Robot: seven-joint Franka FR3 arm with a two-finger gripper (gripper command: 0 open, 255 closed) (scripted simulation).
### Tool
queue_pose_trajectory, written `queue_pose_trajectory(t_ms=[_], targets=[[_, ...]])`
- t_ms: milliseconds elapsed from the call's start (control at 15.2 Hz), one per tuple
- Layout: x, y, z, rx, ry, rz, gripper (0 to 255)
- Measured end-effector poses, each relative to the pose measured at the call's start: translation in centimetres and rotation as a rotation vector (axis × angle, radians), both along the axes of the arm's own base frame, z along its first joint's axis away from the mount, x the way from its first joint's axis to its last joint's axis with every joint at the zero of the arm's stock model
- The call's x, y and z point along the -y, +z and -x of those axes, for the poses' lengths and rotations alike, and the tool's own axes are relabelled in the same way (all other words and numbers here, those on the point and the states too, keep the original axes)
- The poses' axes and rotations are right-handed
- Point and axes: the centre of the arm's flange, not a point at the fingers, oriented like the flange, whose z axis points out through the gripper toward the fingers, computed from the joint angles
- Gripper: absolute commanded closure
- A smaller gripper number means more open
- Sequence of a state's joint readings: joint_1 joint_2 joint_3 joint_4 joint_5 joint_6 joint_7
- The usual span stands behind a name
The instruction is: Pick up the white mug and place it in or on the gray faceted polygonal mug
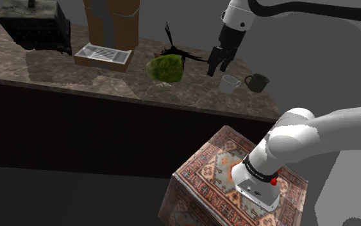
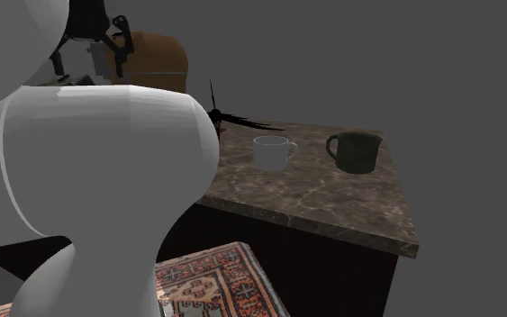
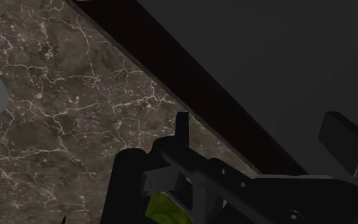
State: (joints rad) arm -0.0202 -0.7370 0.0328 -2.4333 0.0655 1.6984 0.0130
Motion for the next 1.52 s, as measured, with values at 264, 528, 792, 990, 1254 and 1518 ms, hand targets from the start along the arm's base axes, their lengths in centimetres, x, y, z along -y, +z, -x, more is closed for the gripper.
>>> queue_pose_trajectory(t_ms=[264, 528, 792, 990, 1254, 1518], targets=[[2.2, -1.3, -0.3, -0.005, -0.001, 0.007, 0], [6.6, -3.6, -1.8, -0.013, -0.003, 0.019, 0], [11.0, -6.0, -2.6, -0.022, -0.004, 0.032, 0], [14.4, -7.7, -3.2, -0.028, -0.004, 0.042, 0], [18.9, -9.6, -4.0, -0.037, -0.006, 0.054, 0], [23.3, -12.2, -5.3, -0.045, -0.006, 0.068, 0]])
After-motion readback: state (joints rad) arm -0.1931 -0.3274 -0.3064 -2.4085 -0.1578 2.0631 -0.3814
